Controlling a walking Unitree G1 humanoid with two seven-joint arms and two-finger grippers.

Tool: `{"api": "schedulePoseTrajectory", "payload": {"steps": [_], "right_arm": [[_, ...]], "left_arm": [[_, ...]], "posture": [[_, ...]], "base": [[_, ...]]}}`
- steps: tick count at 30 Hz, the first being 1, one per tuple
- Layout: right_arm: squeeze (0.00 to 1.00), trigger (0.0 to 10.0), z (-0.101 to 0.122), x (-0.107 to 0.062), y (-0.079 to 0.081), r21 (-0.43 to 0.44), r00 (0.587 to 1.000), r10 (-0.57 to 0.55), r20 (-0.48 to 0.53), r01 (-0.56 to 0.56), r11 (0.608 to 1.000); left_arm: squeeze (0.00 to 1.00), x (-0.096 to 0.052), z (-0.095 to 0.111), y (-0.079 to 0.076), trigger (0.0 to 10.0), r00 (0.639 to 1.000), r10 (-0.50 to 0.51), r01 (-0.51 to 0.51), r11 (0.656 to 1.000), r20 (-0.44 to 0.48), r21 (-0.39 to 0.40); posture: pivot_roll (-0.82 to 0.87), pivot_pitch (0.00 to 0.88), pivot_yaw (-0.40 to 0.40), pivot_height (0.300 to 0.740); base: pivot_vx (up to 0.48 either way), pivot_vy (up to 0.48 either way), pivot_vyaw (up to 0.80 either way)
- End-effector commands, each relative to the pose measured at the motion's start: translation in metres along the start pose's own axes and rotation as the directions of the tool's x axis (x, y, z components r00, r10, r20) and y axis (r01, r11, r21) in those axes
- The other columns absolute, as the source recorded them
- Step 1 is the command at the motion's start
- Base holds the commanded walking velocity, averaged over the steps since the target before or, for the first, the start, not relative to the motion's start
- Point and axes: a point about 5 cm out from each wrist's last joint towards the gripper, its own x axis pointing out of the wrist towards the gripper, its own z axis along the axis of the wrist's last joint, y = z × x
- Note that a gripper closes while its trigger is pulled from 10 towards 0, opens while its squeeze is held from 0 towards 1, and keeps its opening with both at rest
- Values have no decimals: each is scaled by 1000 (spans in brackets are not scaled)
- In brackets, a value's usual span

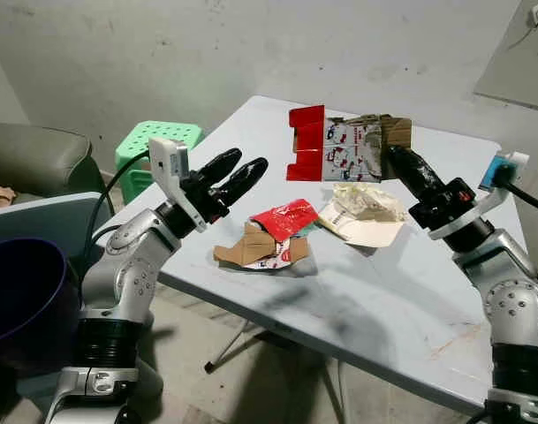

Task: Picking trash to rubbish bin

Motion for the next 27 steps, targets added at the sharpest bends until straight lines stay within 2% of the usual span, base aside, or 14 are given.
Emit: {"api": "schedulePoseTrajectory", "payload": {"steps": [1,5,11,15,27], "right_arm": [[0,10000,7,3,8,-5,999,52,10,-52,999],[0,10000,8,3,12,10,996,94,8,-94,996],[0,10000,7,2,19,41,988,153,-19,-152,987],[0,10000,5,3,23,47,984,172,-38,-171,984],[0,10000,1,6,29,87,973,227,-48,-222,971]], "left_arm": [[0,3,11,-5,10000,999,-34,34,999,16,25],[0,3,10,-6,10000,999,-51,51,998,9,22],[0,5,13,-11,10000,995,-91,92,995,28,-26],[0,8,14,-18,10000,991,-129,131,990,45,-56],[0,17,10,-25,10000,985,-162,166,982,56,-86]], "posture": [[-19,0,-54,740],[-21,0,-50,740],[-19,0,-54,740],[-19,0,-55,740],[-23,0,-59,740]], "base": [[0,0,0],[0,0,0],[0,0,0],[0,0,0],[0,0,0]]}}
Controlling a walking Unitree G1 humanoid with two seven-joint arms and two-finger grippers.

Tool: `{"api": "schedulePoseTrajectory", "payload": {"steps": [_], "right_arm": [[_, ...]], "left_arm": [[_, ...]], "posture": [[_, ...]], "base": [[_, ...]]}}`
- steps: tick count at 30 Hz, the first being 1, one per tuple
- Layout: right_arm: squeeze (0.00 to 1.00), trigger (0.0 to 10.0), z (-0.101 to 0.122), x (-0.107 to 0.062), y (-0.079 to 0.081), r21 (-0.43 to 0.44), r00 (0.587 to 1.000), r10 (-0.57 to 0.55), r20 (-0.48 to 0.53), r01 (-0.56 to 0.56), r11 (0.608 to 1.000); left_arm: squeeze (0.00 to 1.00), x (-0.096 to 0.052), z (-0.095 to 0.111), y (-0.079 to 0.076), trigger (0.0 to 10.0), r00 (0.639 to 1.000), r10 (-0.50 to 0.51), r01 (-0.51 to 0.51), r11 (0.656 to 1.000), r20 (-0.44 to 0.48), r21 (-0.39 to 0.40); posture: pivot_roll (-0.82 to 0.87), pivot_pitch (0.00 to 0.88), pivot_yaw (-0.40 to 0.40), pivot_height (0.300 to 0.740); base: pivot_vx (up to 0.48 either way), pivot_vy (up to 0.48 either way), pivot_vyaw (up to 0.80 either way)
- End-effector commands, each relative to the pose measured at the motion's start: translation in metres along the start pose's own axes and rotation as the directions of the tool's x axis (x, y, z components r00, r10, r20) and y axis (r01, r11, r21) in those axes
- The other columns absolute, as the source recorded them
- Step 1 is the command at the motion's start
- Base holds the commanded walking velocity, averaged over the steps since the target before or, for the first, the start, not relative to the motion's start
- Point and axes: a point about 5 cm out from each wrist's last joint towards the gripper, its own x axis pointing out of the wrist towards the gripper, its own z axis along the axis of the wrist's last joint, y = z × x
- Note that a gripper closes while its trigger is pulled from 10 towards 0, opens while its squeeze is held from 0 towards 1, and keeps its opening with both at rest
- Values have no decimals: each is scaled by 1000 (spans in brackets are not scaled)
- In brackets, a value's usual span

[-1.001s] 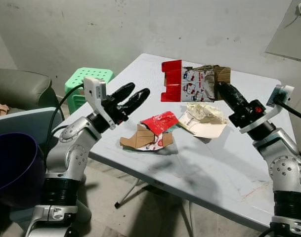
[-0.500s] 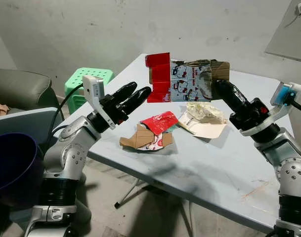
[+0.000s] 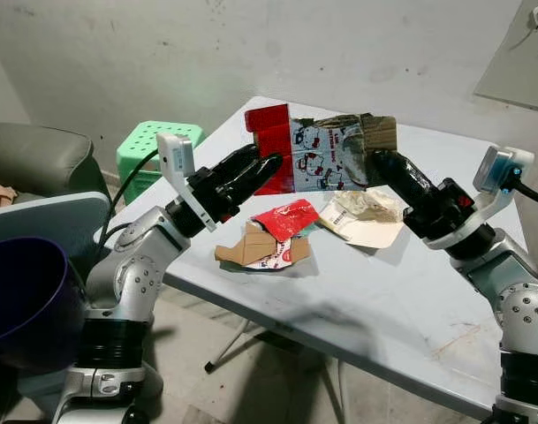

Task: Picking trash to rubbish bin

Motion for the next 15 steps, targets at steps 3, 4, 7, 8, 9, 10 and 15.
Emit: {"api": "schedulePoseTrajectory", "payload": {"steps": [3,4,7,8,9,10,15], "right_arm": [[0,10000,3,3,7,1,998,55,-1,-55,998],[0,10000,4,2,8,11,998,62,5,-63,998],[0,10000,5,2,9,11,997,71,9,-71,997],[0,10000,7,2,9,13,997,70,18,-70,997],[0,10000,8,1,8,17,997,70,27,-71,997],[0,10000,11,0,9,16,997,73,36,-73,997],[0,10000,11,-1,12,29,994,97,43,-99,995]], "left_arm": [[0,8,5,-7,10000,999,-43,43,999,11,0],[0,9,5,-8,10000,999,-46,46,999,9,0],[0,8,4,-8,10000,999,-49,49,999,3,0],[0,6,4,-7,10000,999,-47,47,999,0,3],[0,5,5,-7,10000,999,-45,45,999,-1,4],[0,2,6,-6,10000,999,-37,37,999,0,1],[0,0,5,-4,10000,1000,-28,28,1000,0,0]], "posture": [[-23,0,-58,740],[-23,0,-58,740],[-26,0,-57,740],[-28,0,-55,740],[-28,0,-55,740],[-26,0,-55,740],[-24,0,-55,740]], "base": [[0,0,0],[0,0,0],[0,0,0],[0,0,0],[0,0,0],[0,0,0],[0,0,0]]}}
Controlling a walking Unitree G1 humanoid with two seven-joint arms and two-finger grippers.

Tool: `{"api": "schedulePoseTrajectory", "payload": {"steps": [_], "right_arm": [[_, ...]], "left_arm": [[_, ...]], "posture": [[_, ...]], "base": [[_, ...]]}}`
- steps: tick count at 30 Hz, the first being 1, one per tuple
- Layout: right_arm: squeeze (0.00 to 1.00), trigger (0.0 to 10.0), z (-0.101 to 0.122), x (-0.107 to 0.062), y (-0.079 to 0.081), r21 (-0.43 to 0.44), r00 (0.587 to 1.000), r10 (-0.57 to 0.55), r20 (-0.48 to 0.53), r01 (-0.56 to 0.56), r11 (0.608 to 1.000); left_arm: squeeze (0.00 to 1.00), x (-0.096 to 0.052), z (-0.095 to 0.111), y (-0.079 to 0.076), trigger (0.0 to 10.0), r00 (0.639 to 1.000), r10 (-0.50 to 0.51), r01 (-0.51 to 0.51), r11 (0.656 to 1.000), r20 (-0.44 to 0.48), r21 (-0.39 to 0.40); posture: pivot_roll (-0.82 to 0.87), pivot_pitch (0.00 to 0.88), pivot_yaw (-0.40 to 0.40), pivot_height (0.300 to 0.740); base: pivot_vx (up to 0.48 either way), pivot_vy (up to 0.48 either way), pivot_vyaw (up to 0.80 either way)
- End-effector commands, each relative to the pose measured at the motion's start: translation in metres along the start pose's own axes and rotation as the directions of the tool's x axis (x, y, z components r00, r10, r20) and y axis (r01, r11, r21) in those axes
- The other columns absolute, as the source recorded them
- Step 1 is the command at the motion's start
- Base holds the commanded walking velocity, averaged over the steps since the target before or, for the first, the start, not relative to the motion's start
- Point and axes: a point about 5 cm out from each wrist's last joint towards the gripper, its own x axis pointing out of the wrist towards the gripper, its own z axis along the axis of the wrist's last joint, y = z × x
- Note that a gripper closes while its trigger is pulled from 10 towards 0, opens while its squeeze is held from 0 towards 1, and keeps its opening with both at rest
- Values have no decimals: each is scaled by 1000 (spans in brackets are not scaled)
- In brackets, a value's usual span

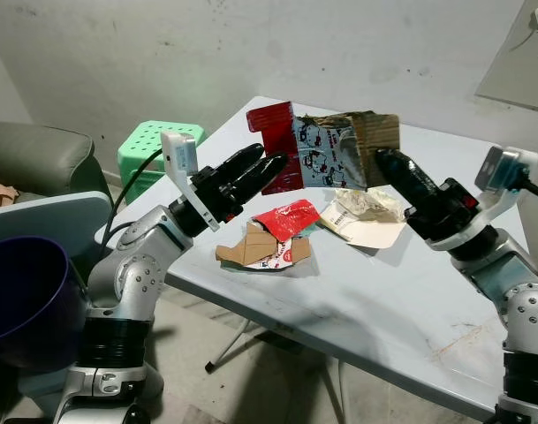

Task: Picking trash to rubbish bin

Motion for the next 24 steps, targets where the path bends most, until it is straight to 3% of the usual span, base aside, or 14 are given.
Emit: {"api": "schedulePoseTrajectory", "payload": {"steps": [1,8,15,24], "right_arm": [[0,10000,5,2,8,-12,999,49,7,-49,999],[0,10000,8,0,12,27,995,92,28,-93,995],[0,10000,7,1,14,41,994,105,18,-105,994],[0,10000,3,5,14,53,994,112,10,-112,992]], "left_arm": [[0,1,4,-3,10000,1000,-19,19,1000,3,13],[0,-5,3,1,10000,1000,-1,1,1000,-8,11],[0,-1,5,0,10000,1000,-10,10,1000,5,5],[0,7,-1,-14,10000,996,-84,84,995,17,-47]], "posture": [[-25,0,-55,740],[-29,0,-53,740],[-28,0,-55,740],[-27,0,-59,740]], "base": [[0,0,0],[0,0,0],[0,0,0],[0,0,0]]}}
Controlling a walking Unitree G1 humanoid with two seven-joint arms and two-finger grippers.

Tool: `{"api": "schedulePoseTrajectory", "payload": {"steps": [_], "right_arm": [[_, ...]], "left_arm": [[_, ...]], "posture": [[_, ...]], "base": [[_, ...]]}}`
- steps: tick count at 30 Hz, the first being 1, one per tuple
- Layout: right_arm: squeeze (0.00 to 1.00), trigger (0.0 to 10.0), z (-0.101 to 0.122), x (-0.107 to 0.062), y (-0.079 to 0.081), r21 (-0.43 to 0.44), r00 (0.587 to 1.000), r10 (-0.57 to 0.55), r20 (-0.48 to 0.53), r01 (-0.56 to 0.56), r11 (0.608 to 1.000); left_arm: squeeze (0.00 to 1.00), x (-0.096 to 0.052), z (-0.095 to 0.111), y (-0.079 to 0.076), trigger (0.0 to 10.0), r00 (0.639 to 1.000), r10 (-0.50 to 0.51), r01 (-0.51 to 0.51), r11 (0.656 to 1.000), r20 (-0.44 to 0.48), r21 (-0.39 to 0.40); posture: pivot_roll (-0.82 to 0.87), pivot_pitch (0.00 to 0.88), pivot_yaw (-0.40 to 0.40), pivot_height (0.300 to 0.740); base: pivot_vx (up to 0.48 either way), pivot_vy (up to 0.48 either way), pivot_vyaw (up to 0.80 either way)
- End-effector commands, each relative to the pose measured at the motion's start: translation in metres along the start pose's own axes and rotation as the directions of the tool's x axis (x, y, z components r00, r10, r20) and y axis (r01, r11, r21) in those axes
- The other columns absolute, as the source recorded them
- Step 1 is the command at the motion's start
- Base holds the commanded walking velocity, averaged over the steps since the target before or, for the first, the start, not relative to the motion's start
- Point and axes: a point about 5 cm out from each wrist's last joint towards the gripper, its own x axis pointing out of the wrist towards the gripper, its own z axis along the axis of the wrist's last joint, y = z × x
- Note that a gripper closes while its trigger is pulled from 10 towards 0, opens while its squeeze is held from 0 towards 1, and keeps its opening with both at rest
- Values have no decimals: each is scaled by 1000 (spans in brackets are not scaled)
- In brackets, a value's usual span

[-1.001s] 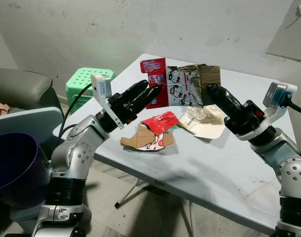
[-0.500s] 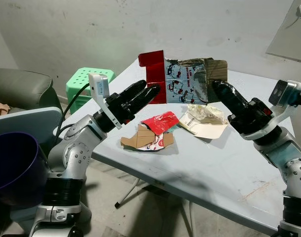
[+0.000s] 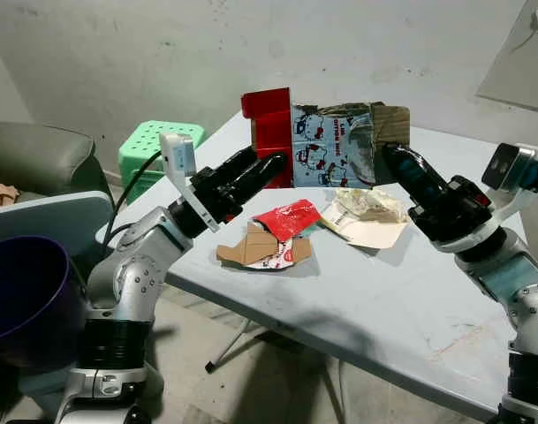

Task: Picking trash to rubbish bin

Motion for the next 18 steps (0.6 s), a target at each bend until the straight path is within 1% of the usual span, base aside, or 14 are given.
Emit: {"api": "schedulePoseTrajectory", "payload": {"steps": [1,2,3,4,5,6,12,18], "right_arm": [[0,10000,0,5,5,-8,999,35,-10,-35,999],[0,10000,0,5,5,-9,999,35,-11,-35,999],[0,10000,0,5,5,-8,999,35,-11,-35,999],[0,10000,0,6,5,-6,999,36,-10,-36,999],[0,10000,0,6,5,-6,999,36,-10,-36,999],[0,10000,-1,6,5,-7,999,36,-12,-37,999],[0,10000,0,6,4,-11,999,31,-16,-31,999],[0,10000,0,4,2,-18,1000,20,-18,-20,1000]], "left_arm": [[0,5,1,-10,10000,998,-59,59,998,7,-6],[0,6,1,-11,8000,998,-64,64,998,10,-12],[0,6,0,-11,4941,997,-70,70,997,15,-19],[0,7,0,-12,4471,997,-75,75,997,18,-28],[0,7,0,-12,4471,997,-75,75,997,18,-28],[0,8,0,-14,0,995,-88,90,995,35,-48],[0,6,4,-15,0,994,-98,101,993,52,-62],[0,2,8,-13,0,995,-82,86,995,59,-58]], "posture": [[-27,0,-59,740],[-27,0,-59,740],[-27,0,-59,740],[-27,0,-59,740],[-27,0,-59,740],[-27,0,-59,740],[-27,0,-60,740],[-23,0,-61,740]], "base": [[0,0,0],[0,0,0],[0,0,0],[0,0,0],[0,0,0],[0,0,0],[0,0,0],[0,0,0]]}}
